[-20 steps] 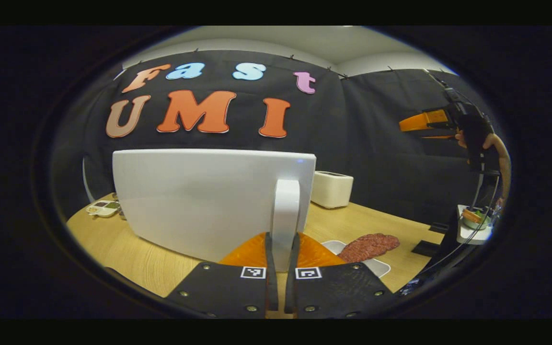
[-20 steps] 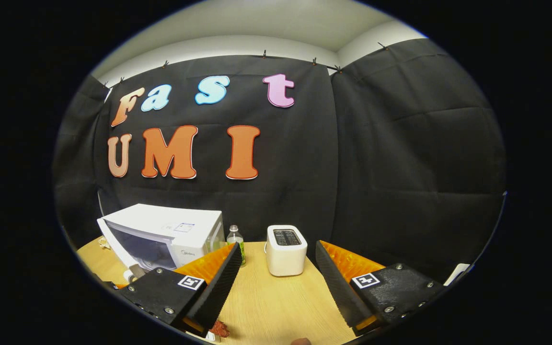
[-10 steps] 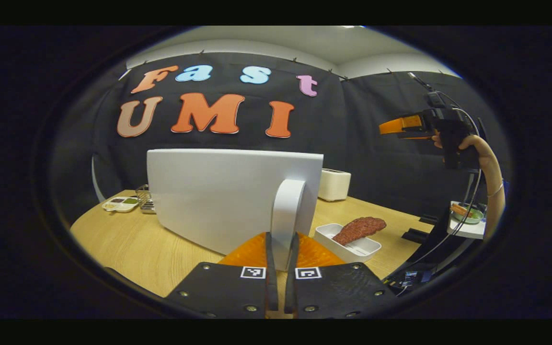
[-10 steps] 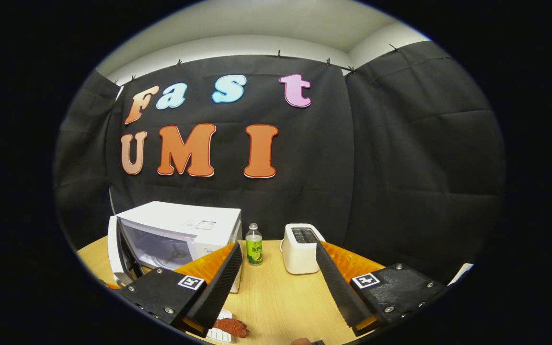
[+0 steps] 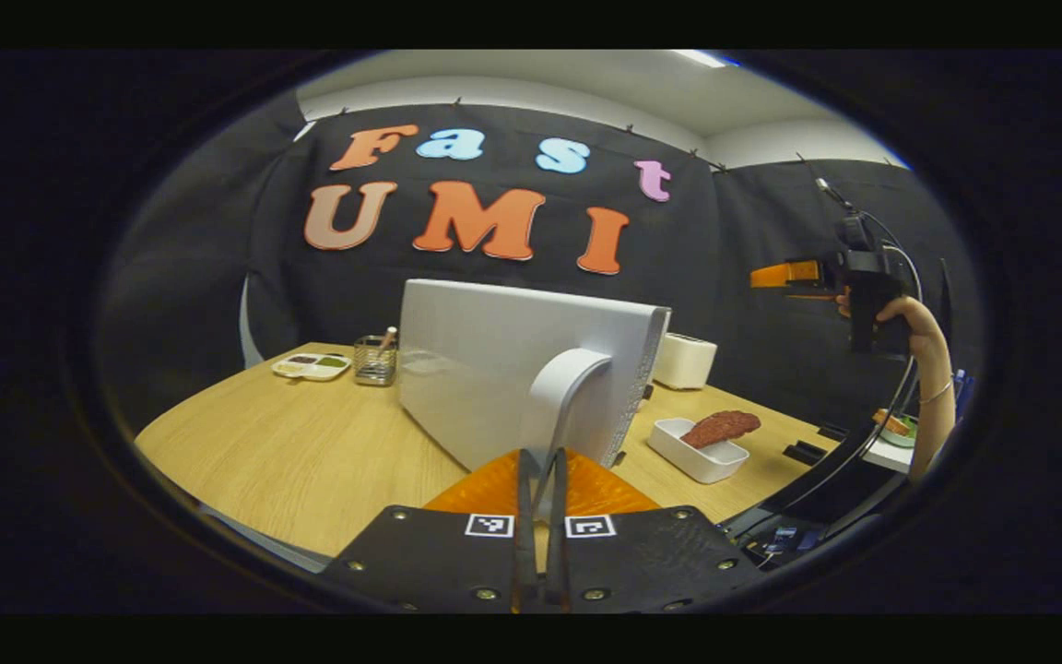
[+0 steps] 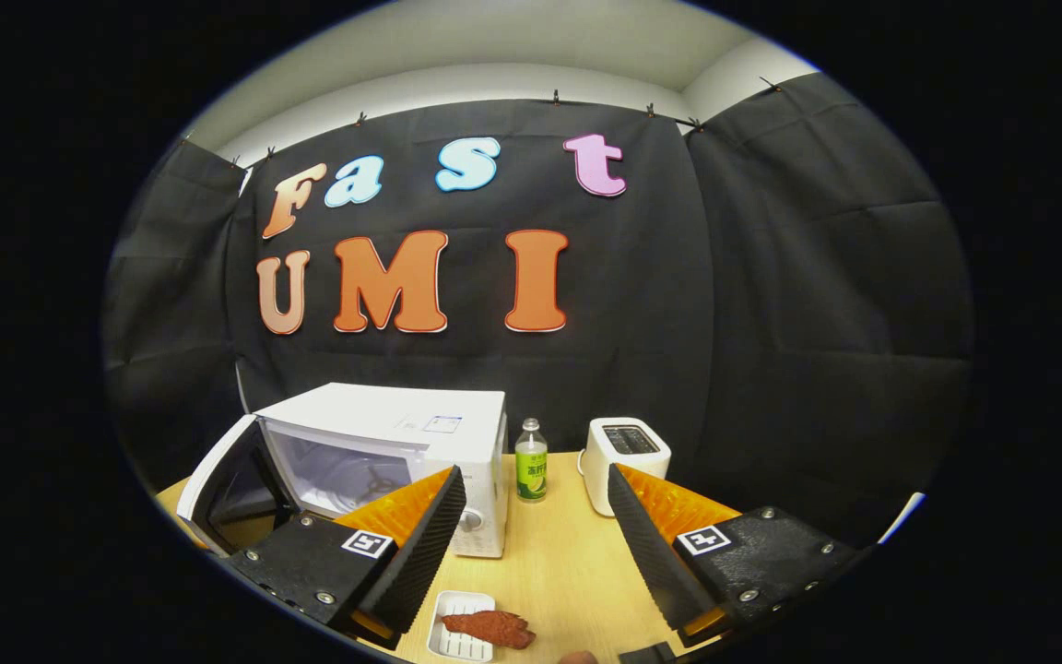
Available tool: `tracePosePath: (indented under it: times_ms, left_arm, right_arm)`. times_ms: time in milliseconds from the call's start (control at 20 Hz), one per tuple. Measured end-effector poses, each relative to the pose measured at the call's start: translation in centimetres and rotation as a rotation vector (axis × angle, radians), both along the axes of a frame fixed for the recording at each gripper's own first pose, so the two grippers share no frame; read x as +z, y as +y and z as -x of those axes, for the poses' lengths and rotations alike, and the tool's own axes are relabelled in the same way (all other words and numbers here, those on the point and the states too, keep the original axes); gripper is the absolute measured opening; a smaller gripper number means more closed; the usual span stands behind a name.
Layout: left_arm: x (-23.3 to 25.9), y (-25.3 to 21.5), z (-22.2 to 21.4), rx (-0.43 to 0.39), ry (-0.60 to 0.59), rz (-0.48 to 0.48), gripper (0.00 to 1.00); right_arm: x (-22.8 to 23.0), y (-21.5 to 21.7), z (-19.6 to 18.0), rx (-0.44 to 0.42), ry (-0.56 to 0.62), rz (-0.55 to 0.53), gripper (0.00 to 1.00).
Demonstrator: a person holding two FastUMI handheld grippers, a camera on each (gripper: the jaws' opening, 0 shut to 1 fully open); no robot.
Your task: Open the microwave oven with the left hand, put the food in, and close the microwave oven.
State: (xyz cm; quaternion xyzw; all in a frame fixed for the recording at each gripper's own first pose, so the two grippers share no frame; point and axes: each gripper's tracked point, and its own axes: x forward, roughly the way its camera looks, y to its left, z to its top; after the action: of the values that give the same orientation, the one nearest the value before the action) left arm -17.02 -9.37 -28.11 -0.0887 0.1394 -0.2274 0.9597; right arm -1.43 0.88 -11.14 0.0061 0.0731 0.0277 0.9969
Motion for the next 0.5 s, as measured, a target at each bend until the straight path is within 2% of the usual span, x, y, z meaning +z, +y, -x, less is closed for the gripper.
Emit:
tracePosePath:
  times_ms: [100, 200, 250, 300, 400, 500]
  left_arm:
    - [0.0, 3.0, 0.4, 0.076, 0.005, -0.032, 0.05]
    - [0.3, 6.4, 0.8, 0.173, -0.006, -0.088, 0.0]
    - [0.6, 7.6, 1.0, 0.197, -0.018, -0.109, 0.09]
    - [1.0, 8.8, 1.3, 0.222, -0.031, -0.133, 0.07]
    - [1.7, 10.7, 2.2, 0.251, -0.046, -0.133, 0.15]
    - [2.4, 13.2, 2.4, 0.299, -0.053, -0.102, 0.31]
  right_arm:
    - [-0.4, 1.0, 0.3, 0.015, 0.003, -0.001, 0.96]
    - [-0.5, 1.7, 0.8, 0.027, -0.003, -0.007, 0.96]
    - [-0.7, 1.9, 1.1, 0.03, -0.004, -0.012, 0.96]
    - [-0.9, 2.1, 1.3, 0.031, -0.006, -0.018, 0.96]
    - [-1.4, 2.4, 1.9, 0.035, -0.008, -0.037, 0.96]
    - [-2.3, 2.3, 2.1, 0.03, -0.002, -0.059, 0.96]
